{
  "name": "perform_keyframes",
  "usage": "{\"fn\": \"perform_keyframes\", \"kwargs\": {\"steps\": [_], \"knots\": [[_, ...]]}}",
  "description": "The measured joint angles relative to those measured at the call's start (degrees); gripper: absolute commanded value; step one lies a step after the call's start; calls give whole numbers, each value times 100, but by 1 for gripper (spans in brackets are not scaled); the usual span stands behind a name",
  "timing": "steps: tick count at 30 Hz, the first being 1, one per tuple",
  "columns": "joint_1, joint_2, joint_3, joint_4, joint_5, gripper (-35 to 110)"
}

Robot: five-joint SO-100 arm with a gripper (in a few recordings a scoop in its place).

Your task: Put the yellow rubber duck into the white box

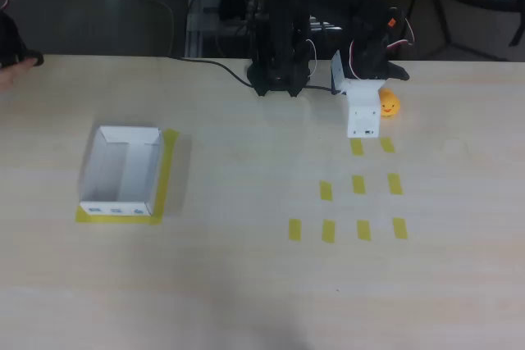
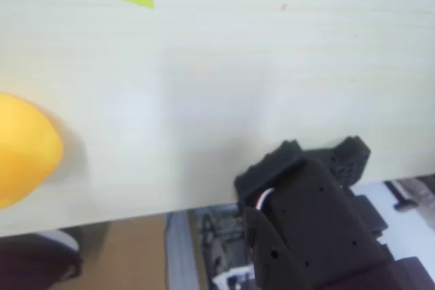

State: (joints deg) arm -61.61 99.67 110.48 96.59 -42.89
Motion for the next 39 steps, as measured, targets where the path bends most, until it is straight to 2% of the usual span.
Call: {"fn": "perform_keyframes", "kwargs": {"steps": [17,39], "knots": [[-756,-272,0,-26,879,75],[-580,-1441,-747,-413,1151,74]]}}
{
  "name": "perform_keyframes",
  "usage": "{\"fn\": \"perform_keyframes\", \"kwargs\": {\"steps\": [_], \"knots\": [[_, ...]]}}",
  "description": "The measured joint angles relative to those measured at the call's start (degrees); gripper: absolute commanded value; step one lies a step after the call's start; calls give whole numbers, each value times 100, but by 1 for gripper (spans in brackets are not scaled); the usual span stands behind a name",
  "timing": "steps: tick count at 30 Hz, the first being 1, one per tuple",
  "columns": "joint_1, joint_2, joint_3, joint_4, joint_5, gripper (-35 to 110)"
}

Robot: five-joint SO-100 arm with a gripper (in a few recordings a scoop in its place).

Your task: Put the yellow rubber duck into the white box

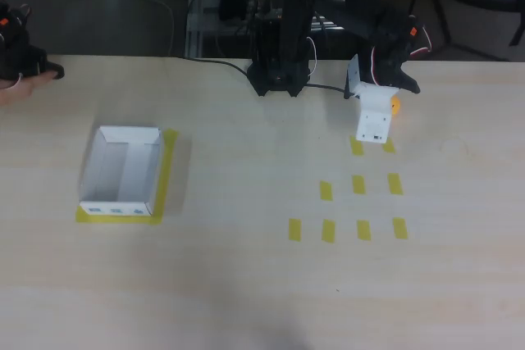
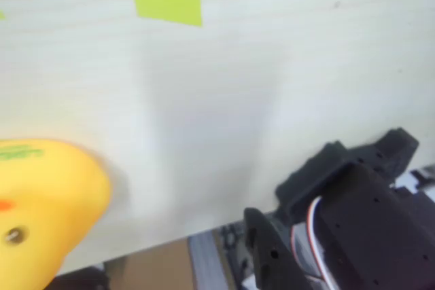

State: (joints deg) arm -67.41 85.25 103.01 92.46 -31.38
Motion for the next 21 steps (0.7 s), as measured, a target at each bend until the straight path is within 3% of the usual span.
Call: {"fn": "perform_keyframes", "kwargs": {"steps": [21], "knots": [[-185,-624,0,-202,97,68]]}}
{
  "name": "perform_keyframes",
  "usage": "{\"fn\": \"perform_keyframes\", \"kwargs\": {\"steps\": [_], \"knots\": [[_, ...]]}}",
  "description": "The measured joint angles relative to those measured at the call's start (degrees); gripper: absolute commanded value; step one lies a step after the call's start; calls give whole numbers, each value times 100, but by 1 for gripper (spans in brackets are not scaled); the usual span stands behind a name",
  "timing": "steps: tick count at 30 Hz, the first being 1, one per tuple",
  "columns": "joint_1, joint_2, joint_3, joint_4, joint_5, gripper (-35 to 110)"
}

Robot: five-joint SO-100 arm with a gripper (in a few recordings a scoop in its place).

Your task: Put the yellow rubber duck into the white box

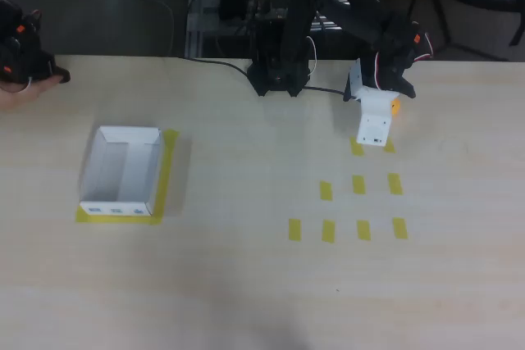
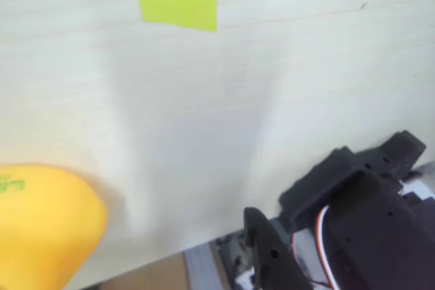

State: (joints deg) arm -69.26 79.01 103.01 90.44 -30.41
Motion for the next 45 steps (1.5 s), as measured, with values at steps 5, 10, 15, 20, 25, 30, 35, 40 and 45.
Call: {"fn": "perform_keyframes", "kwargs": {"steps": [5,10,15,20,25,30,35,40,45], "knots": [[0,-62,0,0,79,56],[0,-114,-53,-9,132,36],[0,-185,-193,-9,211,25],[0,-246,-229,-18,299,20],[-35,-255,-343,-105,308,13],[-70,-255,-642,-105,439,8],[0,-255,-1239,-62,694,4],[299,-123,-2092,176,1020,2],[756,360,-2865,527,1230,0]]}}
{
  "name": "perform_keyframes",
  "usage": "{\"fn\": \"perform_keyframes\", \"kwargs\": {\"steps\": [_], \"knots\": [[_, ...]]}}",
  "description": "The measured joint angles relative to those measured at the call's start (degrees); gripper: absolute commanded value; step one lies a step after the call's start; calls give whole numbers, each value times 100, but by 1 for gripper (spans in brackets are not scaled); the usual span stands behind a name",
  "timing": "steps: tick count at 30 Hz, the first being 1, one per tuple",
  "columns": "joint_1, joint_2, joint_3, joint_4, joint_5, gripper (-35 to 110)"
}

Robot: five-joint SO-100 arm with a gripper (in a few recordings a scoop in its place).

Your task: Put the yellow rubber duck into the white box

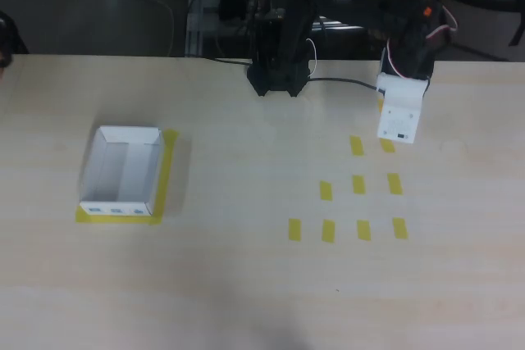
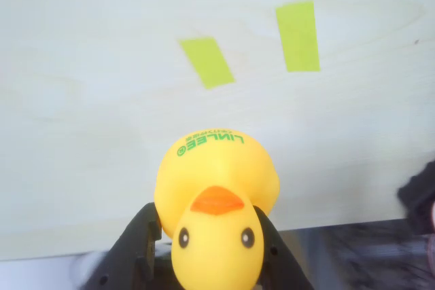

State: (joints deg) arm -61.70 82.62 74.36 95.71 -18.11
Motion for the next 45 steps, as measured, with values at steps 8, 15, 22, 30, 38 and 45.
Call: {"fn": "perform_keyframes", "kwargs": {"steps": [8,15,22,30,38,45], "knots": [[1274,923,-791,97,79,0],[2505,1433,-1740,97,149,0],[3568,1828,-2575,-246,281,0],[4869,2874,-1960,-1731,325,0],[5924,4667,-18,-2962,519,0],[7321,5959,1635,-3296,501,0]]}}
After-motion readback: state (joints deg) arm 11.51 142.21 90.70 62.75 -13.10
